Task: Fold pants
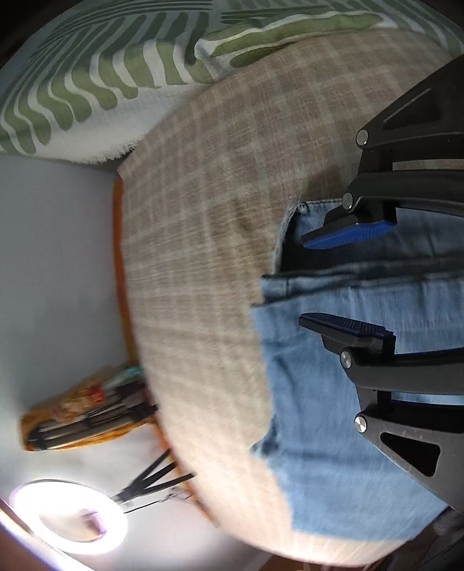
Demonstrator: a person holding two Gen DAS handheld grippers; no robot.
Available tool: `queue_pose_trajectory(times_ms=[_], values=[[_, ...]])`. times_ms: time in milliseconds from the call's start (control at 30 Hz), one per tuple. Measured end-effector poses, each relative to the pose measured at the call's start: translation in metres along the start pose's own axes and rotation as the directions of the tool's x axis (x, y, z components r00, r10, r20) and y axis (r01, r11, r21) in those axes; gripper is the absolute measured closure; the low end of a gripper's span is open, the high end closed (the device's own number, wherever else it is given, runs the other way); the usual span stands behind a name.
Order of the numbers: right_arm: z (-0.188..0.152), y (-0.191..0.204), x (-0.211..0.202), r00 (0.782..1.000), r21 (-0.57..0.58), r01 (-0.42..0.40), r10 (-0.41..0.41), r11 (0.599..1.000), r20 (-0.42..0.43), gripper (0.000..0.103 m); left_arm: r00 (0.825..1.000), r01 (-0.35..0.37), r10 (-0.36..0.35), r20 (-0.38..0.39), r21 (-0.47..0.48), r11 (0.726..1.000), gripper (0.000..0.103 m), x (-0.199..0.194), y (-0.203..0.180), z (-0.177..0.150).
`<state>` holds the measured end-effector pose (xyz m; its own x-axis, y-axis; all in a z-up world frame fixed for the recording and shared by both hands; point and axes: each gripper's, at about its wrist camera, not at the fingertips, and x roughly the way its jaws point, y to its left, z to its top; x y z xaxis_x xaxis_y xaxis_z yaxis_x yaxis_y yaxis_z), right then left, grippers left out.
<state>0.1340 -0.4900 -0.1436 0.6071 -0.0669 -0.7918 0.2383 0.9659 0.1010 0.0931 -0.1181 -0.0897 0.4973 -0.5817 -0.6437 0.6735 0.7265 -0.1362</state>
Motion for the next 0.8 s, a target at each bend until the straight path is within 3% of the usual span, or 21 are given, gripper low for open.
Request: queue_pose_trajectory(times_ms=[100, 233, 400, 567, 800], values=[[0.003, 0.007, -0.023, 0.996, 0.029, -0.077, 0.076, 0.997, 0.039, 0.063, 0.999, -0.031, 0.03, -0.015, -0.065, 0.997, 0.046, -0.005, 0.024, -0.017], [0.005, 0.031, -0.048, 0.985, 0.01, -0.159, 0.158, 0.987, 0.074, 0.054, 0.997, -0.066, 0.058, -0.05, -0.181, 0.981, 0.046, -0.009, 0.058, -0.046], [-0.003, 0.081, -0.071, 0.968, -0.064, -0.229, 0.234, 0.971, 0.086, 0.043, 0.993, -0.108, 0.086, -0.08, -0.331, 0.937, 0.046, -0.015, 0.096, -0.082], [-0.012, 0.139, -0.078, 0.95, -0.152, -0.297, 0.308, 0.943, 0.058, 0.038, 0.994, -0.101, 0.071, -0.081, -0.477, 0.873, 0.046, -0.019, 0.121, -0.111], [-0.033, 0.21, -0.071, 0.931, -0.265, -0.354, 0.365, 0.897, -0.008, 0.037, 0.996, -0.084, 0.051, -0.075, -0.564, 0.822, 0.046, -0.016, 0.134, -0.138]])
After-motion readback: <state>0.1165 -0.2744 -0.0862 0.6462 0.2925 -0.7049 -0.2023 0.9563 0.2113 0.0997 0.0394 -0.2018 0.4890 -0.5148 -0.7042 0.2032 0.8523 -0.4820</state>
